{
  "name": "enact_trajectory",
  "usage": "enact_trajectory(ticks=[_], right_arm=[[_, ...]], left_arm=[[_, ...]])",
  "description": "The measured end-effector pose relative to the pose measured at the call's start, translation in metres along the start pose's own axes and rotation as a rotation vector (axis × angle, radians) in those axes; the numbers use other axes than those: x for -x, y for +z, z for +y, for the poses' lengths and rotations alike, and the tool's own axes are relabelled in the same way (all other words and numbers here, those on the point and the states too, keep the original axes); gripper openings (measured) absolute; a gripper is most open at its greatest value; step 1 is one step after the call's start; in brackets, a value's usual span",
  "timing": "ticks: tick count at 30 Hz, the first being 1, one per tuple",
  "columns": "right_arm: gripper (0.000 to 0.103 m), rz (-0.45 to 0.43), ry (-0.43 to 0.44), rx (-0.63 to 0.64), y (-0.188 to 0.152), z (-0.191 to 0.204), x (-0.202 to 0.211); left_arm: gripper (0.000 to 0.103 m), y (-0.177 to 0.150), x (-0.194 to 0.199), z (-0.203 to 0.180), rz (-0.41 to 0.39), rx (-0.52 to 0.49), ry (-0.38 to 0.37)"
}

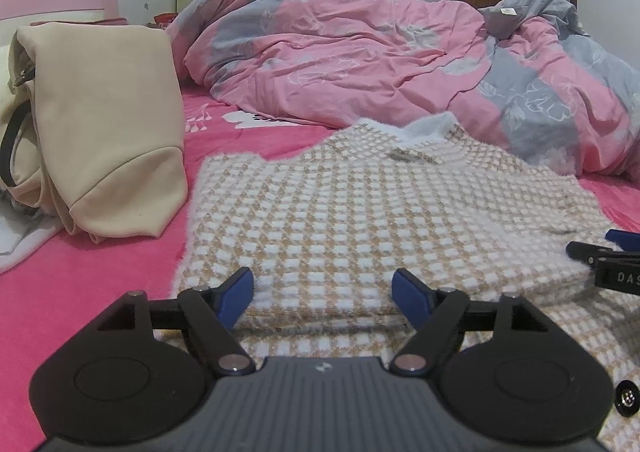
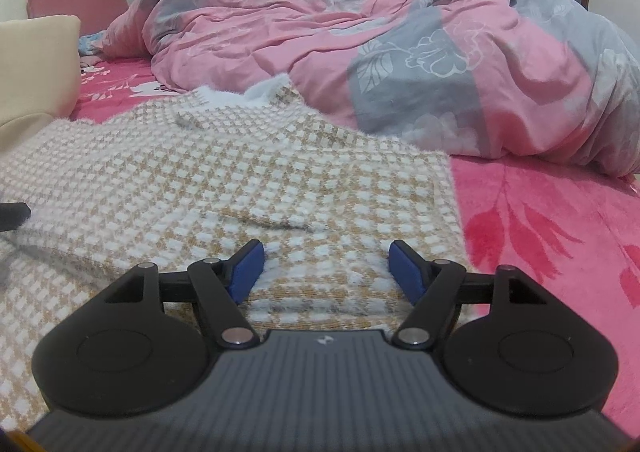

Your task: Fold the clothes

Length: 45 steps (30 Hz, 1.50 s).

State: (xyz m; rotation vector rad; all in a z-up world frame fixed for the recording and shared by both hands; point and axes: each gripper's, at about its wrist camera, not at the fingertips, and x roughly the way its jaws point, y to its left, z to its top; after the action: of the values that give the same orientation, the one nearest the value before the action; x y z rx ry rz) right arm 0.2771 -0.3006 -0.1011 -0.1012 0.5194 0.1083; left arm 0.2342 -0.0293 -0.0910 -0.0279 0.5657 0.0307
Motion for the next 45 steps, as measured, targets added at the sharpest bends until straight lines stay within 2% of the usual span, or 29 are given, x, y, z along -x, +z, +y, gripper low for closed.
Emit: enact_trajectory(ticks=[12, 20, 45], right_arm=[[0.072, -0.007, 0.031, -0.046, -0.003, -0.009, -0.002], [0.072, -0.008, 0.037, -0.054, -0.003, -0.009, -0.001], [0.073, -0.010, 0.051, -0.064, -0.003, -0.012, -0.001]], left_arm=[[0.088, -0.004, 0.001, -0.003, -0.003, -0.015, 0.023], [0.090, -0.005, -0.001, -0.011, 0.000, -0.039, 0.053], [0.093, -0.005, -0.005, -0.009, -0.005, -0.038, 0.045]])
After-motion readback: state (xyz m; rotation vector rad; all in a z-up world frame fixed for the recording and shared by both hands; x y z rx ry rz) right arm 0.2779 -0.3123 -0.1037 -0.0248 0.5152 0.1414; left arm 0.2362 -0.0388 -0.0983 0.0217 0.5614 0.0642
